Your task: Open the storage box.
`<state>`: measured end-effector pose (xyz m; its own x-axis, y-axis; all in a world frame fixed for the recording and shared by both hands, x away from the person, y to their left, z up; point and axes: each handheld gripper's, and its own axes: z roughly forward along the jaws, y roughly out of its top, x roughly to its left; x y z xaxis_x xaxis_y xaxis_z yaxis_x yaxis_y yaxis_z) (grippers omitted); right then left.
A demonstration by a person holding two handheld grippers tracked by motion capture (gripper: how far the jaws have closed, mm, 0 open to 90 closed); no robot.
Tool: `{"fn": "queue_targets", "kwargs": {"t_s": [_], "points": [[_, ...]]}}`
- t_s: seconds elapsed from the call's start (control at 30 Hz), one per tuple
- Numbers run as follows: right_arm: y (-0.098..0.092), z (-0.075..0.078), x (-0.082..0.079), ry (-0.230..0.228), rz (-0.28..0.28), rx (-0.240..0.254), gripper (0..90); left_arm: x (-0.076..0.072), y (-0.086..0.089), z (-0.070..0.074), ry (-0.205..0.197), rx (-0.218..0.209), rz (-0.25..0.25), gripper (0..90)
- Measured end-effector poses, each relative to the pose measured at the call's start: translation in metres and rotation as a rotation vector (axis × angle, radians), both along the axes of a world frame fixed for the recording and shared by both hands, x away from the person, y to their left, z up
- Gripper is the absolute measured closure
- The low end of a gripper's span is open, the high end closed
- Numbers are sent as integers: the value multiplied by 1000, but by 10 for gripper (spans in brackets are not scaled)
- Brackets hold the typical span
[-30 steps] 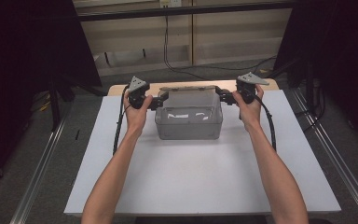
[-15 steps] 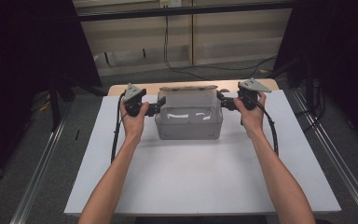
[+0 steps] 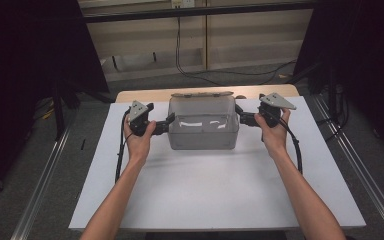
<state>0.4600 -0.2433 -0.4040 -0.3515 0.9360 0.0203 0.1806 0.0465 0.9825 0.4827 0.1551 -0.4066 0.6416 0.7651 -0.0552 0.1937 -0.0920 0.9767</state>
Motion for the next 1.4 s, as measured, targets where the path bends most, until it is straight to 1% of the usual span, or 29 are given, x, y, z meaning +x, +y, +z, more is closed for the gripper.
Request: {"fn": "queue_targets", "kwargs": {"t_s": [0.1,0.13,0.2,0.27,0.3,0.33,0.37,0.43,0.5,0.6,0.63,0.7,0.77,0.83,0.9,0.93,0.97,1.03,1.07,1.1,1.13,1.17,1.2,1.27,1.33,1.37,1.4], "points": [[-1,1,-7,-10,-4,-3,3,-5,5,-1,8,-9,3,41],[-1,1,-9,-18,-3,-10,3,-7,6,-1,6,-18,8,41],[-1,2,-14,-22,2,-20,3,-12,10,0,-2,-13,7,41],[-1,3,-21,-29,2,-22,3,-17,13,0,-2,-15,16,41],[-1,3,-22,-35,0,-22,2,-20,15,0,-9,-20,15,41],[-1,3,-26,-39,2,-24,1,-22,16,0,-12,-15,16,41],[-1,3,-28,-35,4,-27,0,-25,18,0,-14,-15,16,41],[-1,3,-33,-43,8,-27,0,-30,20,1,-22,-20,20,42],[0,3,-37,-45,8,-28,0,-36,24,1,-21,-24,23,41],[-1,2,-44,-39,13,-20,0,-45,28,-2,-23,-25,23,42],[-1,1,-47,-45,16,-8,0,-47,30,-3,-24,-29,25,42],[-2,1,-53,-46,16,0,0,-53,33,-7,-20,-19,31,42],[-2,-1,-58,-45,19,-6,0,-58,35,-9,-12,-7,31,42],[-2,-2,-64,-41,20,-1,0,-63,37,-11,-10,-17,31,42],[-2,-3,-69,-43,23,1,0,-70,39,-11,-16,-15,33,42],[-3,-3,-74,-45,21,1,0,-73,40,-11,-22,-26,37,42],[-4,-3,-77,-54,25,-5,0,-76,41,-12,-23,-19,41,41],[-5,-4,-82,-56,22,-7,0,-82,44,-13,-24,-29,59,41],[-6,-5,-84,-54,21,-8,0,-84,44,-15,-14,-62,66,40],[-6,-5,-87,-49,21,-9,0,-86,46,-17,-7,-61,71,36],[-7,-7,-90,-55,20,-8,0,-88,46,-18,-8,-58,77,35],[-8,-7,-92,-53,15,-10,0,-91,48,-19,-13,-46,82,35],[-9,-8,-94,-57,17,-9,0,-94,49,-20,-6,-49,83,35],[-11,-9,-101,-56,16,0,0,-99,52,-21,0,-40,78,35],[-15,-11,-107,-55,13,-1,0,-106,55,-21,-7,-46,79,34],[-16,-12,-109,-58,4,13,0,-110,57,-21,-11,-43,80,33],[-19,-12,-112,-54,-2,16,0,-112,57,-22,-11,-48,86,33]]}}
